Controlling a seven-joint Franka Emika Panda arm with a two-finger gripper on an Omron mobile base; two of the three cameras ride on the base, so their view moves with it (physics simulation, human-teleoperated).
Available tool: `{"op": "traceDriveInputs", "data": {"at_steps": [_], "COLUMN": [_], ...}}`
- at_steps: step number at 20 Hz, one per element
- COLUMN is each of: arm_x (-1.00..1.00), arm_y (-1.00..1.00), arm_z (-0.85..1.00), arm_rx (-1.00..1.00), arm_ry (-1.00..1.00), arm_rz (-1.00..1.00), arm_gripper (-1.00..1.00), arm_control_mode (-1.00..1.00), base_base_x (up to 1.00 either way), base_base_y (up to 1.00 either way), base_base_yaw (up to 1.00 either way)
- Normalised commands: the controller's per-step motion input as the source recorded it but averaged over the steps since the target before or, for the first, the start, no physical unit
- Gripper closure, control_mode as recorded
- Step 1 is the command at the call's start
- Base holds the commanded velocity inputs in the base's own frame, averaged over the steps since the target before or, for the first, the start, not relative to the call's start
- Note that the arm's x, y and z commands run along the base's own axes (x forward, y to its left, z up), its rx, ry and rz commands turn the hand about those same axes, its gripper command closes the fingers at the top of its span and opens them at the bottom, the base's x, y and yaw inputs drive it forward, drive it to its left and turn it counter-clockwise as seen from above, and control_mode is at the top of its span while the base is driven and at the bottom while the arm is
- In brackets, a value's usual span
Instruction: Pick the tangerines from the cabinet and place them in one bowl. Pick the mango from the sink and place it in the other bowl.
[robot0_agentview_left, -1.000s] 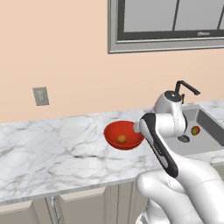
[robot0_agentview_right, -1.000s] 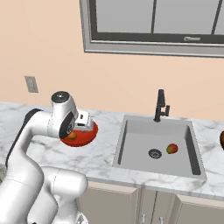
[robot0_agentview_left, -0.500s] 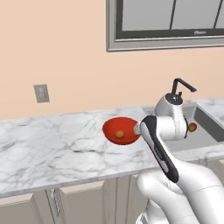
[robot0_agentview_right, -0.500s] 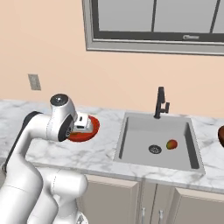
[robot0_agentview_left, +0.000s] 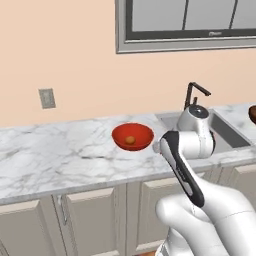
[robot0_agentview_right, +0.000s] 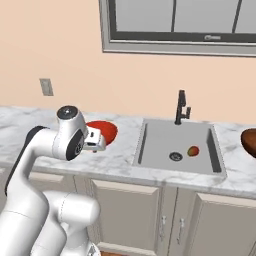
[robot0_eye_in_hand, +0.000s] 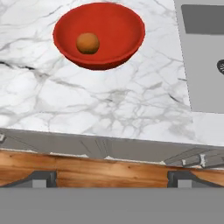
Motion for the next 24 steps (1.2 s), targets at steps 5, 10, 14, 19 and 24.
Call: {"op": "traceDriveInputs", "data": {"at_steps": [5,10,14,19,24], "arm_x": [0.00,0.00,0.00,0.00,0.00], "arm_y": [0.00,0.00,0.00,0.00,0.00], "arm_z": [0.00,0.00,0.00,0.00,0.00], "arm_rx": [0.00,0.00,0.00,0.00,0.00], "arm_ry": [0.00,0.00,0.00,0.00,0.00], "arm_rz": [0.00,0.00,0.00,0.00,0.00], "arm_gripper": [-1.00,-1.00,-1.00,-1.00,-1.00], "arm_control_mode": [1.00,1.00,1.00,1.00,1.00], "base_base_x": [0.02,0.12,0.09,0.10,0.10], "base_base_y": [-0.19,-0.03,0.00,0.00,0.00], "base_base_yaw": [-0.35,-0.47,-0.49,-0.49,-0.49]}}
